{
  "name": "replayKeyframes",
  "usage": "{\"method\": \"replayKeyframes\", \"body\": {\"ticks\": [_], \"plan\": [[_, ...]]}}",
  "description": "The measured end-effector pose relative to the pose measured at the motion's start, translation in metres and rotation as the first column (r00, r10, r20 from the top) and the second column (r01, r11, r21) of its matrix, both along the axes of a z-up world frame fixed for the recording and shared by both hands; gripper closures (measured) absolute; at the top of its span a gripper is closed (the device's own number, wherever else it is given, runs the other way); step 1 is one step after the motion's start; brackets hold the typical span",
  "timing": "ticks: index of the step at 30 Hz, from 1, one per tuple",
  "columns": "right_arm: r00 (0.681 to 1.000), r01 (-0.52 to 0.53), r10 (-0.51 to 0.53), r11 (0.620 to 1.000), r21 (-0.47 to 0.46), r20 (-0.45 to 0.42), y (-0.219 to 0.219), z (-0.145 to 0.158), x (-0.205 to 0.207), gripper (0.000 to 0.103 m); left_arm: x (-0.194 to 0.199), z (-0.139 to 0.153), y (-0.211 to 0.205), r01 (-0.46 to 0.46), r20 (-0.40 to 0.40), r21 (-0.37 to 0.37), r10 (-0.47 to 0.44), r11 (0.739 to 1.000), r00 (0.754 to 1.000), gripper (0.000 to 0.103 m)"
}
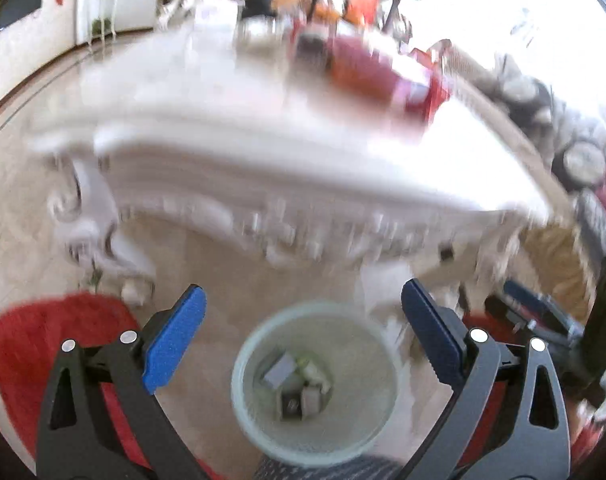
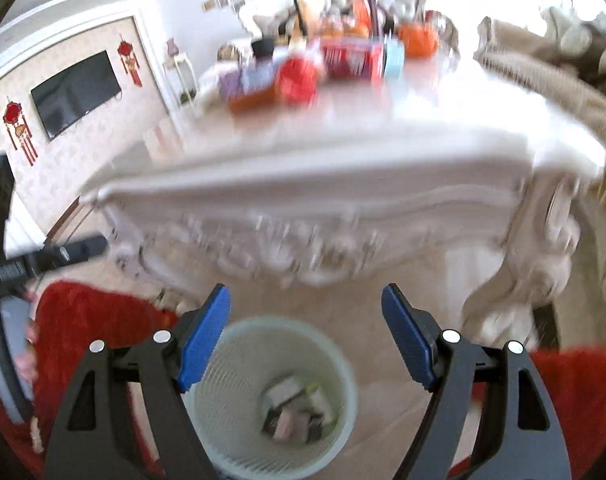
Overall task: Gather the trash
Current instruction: 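Grasp the pink BB cream box with left tool while right tool grasps red toothpaste box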
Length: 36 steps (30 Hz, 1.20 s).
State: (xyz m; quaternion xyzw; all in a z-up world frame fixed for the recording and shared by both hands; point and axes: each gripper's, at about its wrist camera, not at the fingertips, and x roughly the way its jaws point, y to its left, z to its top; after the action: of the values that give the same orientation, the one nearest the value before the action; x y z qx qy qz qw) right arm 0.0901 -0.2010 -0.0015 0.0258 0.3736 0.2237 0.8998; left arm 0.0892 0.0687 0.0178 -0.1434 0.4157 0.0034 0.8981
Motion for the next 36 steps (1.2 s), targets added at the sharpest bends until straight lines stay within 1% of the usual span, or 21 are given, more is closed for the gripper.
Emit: {"method": "replayKeyframes", "body": {"ticks": [1,2,5,7,10,11,13,16,19,21,24,28,30,32,36], "plan": [[0.999,0.011,-0.010,1.000,-0.014,0.030,-0.002,0.009,0.011,0.029,0.012,0.016,-0.002,-0.020,0.031,-0.016,0.021,1.000,0.999,0.008],[0.998,0.023,-0.021,0.999,-0.024,0.052,-0.004,0.017,0.022,0.029,0.020,0.026,-0.005,-0.035,0.049,-0.028,0.037,0.999,0.998,0.008],[0.993,0.046,-0.044,0.999,-0.015,0.112,-0.014,0.043,0.060,0.029,0.054,0.056,-0.021,-0.087,0.114,-0.058,0.093,0.995,0.989,0.008],[0.988,0.043,-0.040,0.999,-0.020,0.147,-0.018,0.062,0.095,0.029,0.079,0.066,-0.034,-0.126,0.124,-0.061,0.133,0.990,0.983,0.008],[0.985,0.010,-0.001,0.999,-0.047,0.172,-0.015,0.078,0.143,0.029,0.119,0.071,-0.053,-0.143,0.118,-0.060,0.149,0.988,0.982,0.008],[0.985,-0.008,0.018,0.998,-0.060,0.169,-0.012,0.079,0.157,0.029,0.134,0.071,-0.061,-0.168,0.118,-0.036,0.171,0.985,0.978,0.008],[0.985,-0.048,0.063,0.994,-0.097,0.159,-0.007,0.078,0.185,0.029,0.149,0.068,-0.067,-0.200,0.117,-0.011,0.200,0.980,0.973,0.008],[0.987,-0.084,0.101,0.988,-0.131,0.127,-0.004,0.070,0.218,0.029,0.173,0.061,-0.067,-0.229,0.083,-0.011,0.229,0.973,0.970,0.008],[0.987,-0.120,0.132,0.984,-0.133,0.092,-0.005,0.065,0.239,0.029,0.185,0.048,-0.060,-0.267,0.055,-0.022,0.268,0.963,0.962,0.008],[0.983,-0.146,0.161,0.976,-0.162,0.085,0.000,0.064,0.248,0.029,0.189,0.042,-0.057,-0.287,0.047,-0.028,0.288,0.958,0.957,0.008],[0.978,-0.173,0.190,0.969,-0.177,0.083,0.005,0.064,0.254,0.029,0.196,0.038,-0.058,-0.288,0.034,-0.037,0.289,0.957,0.957,0.008],[0.970,-0.212,0.228,0.963,-0.169,0.082,0.014,0.064,0.260,0.029,0.202,0.041,-0.066,-0.265,0.040,-0.047,0.267,0.963,0.963,0.008],[0.966,-0.227,0.243,0.959,-0.167,0.085,0.016,0.064,0.260,0.029,0.203,0.046,-0.071,-0.268,0.061,-0.009,0.268,0.963,0.961,0.008],[0.962,-0.242,0.259,0.954,-0.179,0.084,0.022,0.062,0.264,0.029,0.210,0.046,-0.073,-0.283,0.051,0.031,0.281,0.959,0.958,0.008],[0.949,-0.285,0.305,0.939,-0.191,0.084,0.030,0.063,0.274,0.029,0.214,0.043,-0.070,-0.299,0.031,0.027,0.298,0.954,0.954,0.008]]}}
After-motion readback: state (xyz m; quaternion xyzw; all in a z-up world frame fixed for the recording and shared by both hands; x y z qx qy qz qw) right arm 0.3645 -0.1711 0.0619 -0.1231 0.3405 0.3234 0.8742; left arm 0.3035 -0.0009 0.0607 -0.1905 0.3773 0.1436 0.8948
